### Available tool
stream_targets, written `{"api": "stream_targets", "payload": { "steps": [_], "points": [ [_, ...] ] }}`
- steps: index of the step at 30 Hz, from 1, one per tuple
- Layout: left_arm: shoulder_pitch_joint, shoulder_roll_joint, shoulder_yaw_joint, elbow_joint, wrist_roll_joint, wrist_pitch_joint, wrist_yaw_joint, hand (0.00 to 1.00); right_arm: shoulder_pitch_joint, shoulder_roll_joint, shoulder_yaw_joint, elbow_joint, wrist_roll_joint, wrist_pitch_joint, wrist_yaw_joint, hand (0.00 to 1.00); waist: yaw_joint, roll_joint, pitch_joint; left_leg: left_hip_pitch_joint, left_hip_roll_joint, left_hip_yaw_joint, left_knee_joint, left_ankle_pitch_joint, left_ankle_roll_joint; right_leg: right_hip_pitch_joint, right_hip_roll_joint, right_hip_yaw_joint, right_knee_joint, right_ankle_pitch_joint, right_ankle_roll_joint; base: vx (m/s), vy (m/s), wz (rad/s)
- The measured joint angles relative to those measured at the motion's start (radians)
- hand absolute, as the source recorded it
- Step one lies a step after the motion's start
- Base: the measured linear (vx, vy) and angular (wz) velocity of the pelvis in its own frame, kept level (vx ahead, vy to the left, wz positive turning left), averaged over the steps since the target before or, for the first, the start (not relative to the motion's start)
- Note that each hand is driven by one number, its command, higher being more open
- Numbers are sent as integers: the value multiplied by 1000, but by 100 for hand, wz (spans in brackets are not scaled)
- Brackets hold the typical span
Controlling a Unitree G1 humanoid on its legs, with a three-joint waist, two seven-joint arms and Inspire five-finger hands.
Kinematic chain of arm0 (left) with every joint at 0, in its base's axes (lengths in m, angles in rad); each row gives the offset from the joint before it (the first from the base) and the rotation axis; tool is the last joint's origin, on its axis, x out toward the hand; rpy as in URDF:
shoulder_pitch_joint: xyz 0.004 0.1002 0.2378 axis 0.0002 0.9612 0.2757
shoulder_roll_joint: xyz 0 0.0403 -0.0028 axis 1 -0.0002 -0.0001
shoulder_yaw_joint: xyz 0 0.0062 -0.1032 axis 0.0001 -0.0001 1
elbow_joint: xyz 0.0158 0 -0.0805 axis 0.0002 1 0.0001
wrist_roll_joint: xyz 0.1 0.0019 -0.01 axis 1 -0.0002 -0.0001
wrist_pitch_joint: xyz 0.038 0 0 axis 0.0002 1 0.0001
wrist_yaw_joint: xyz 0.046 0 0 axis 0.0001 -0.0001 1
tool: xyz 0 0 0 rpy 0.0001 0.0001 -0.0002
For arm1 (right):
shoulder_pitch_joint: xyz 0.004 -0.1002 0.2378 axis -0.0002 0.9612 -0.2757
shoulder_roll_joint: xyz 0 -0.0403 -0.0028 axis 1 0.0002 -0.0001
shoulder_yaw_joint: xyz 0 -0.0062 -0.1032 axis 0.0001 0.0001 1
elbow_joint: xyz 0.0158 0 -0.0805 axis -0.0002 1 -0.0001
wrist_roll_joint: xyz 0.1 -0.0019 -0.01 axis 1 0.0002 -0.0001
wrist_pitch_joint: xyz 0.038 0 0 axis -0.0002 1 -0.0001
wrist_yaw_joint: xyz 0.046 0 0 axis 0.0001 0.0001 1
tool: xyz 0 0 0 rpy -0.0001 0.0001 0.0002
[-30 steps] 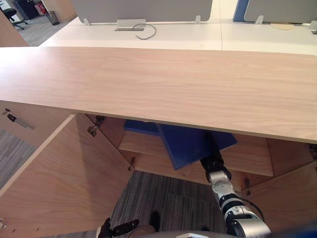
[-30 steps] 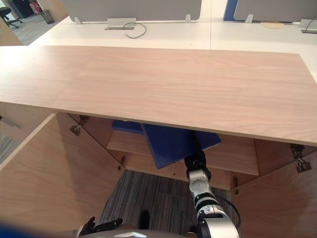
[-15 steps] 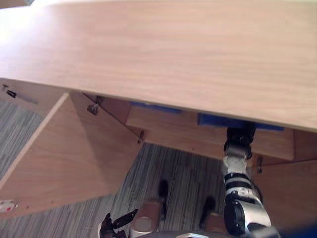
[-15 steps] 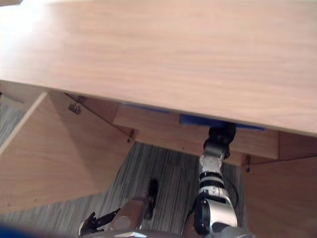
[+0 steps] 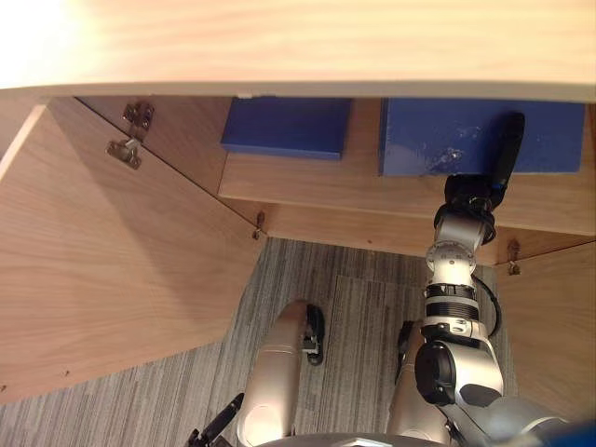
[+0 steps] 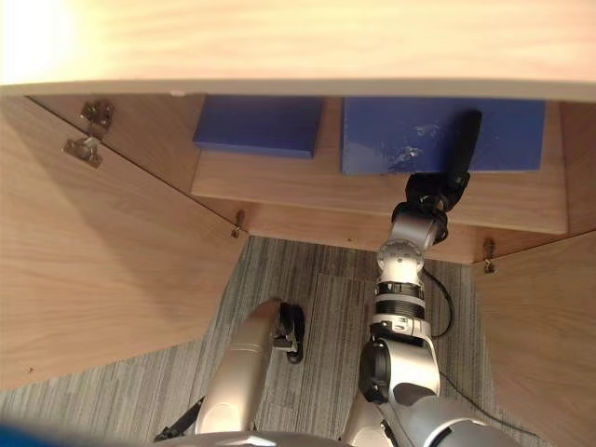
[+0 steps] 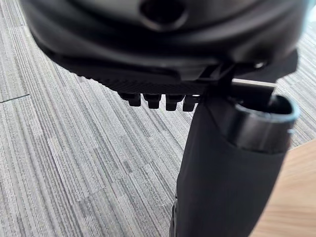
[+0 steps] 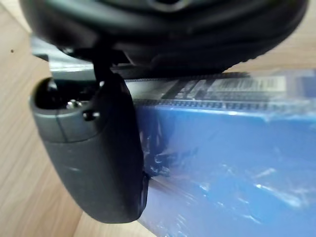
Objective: Walk over to the cabinet, pick up the folder, carry it to the office cabinet, place the folder inside the office cabinet, then close the office cabinet door
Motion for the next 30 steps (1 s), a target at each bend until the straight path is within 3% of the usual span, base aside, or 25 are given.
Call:
{"api": "stream_targets", "payload": {
  "steps": [6,7,20,25,30],
  "points": [
    [-17,2,-78,-5,-45,1,-25,100,-57,-6,-50,3,0,29,-31,0,7,2,7,-54,-13,10,60,-9,-2,-58,-22,24,69,-27,5,20,5,8],
    [-17,4,-100,-19,-54,-3,-26,100,-63,-19,-53,8,0,38,-36,100,10,3,8,-55,-15,10,61,-9,-1,-60,-26,24,74,-30,5,26,-37,8],
    [-8,68,-403,-157,-89,-2,-17,100,-200,-46,-86,67,31,46,-81,100,31,29,3,-60,-17,-6,61,-9,-1,-50,-30,1,70,-33,1,37,-34,3],
    [13,86,-454,-189,-89,2,-3,100,-207,-48,-85,67,-23,56,-122,100,30,38,7,-52,-16,-11,59,-9,-1,-37,-29,-6,63,-33,1,40,-29,1],
    [37,87,-457,-221,-73,20,-6,100,-205,-54,-67,87,-38,91,-100,100,28,38,7,-42,-6,-2,54,-9,-1,-34,-21,-1,59,-32,1,39,-34,-6]
  ]
}}
